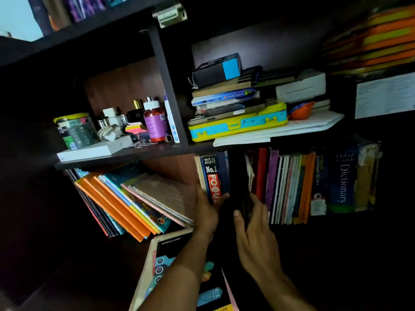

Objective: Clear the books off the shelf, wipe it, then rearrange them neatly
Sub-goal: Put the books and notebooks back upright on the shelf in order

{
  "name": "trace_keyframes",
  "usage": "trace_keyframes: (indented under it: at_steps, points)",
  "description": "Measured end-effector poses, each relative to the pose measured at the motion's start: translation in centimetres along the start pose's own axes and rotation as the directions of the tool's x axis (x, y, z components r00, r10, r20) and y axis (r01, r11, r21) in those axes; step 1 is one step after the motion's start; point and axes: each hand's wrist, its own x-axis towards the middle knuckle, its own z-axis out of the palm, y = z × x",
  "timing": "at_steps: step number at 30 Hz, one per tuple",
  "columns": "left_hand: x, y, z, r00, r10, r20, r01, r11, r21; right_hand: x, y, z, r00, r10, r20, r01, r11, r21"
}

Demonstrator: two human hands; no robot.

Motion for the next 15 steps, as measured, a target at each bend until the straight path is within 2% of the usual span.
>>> trace_keyframes:
  at_steps: [5,8,11,13,15]
  points:
    - [0.0,0.0,0.0,0.999,0.033,-0.002,-0.033,0.999,0.027,0.8,0.4,-0.1,0.998,0.001,0.057,-0.006,0.996,0.089]
    - [0.0,-0.2,0.1,0.999,-0.046,-0.003,0.046,0.998,0.048,1.4,1.6,-0.1,0.99,-0.03,0.141,0.002,0.981,0.195]
    - [-1.1,1.7,-0.2,0.986,-0.167,-0.001,0.166,0.983,-0.082,0.9,2.1,0.2,0.948,-0.106,0.3,0.043,0.977,0.208]
    - [-0.9,1.1,-0.2,0.969,-0.245,-0.034,0.234,0.952,-0.197,0.8,2.2,0.3,0.956,-0.106,0.274,0.057,0.982,0.181]
    - [-1.1,0.5,-0.1,0.946,-0.325,0.012,0.308,0.882,-0.356,0.9,2.2,0.3,0.972,-0.07,0.223,0.032,0.984,0.173]
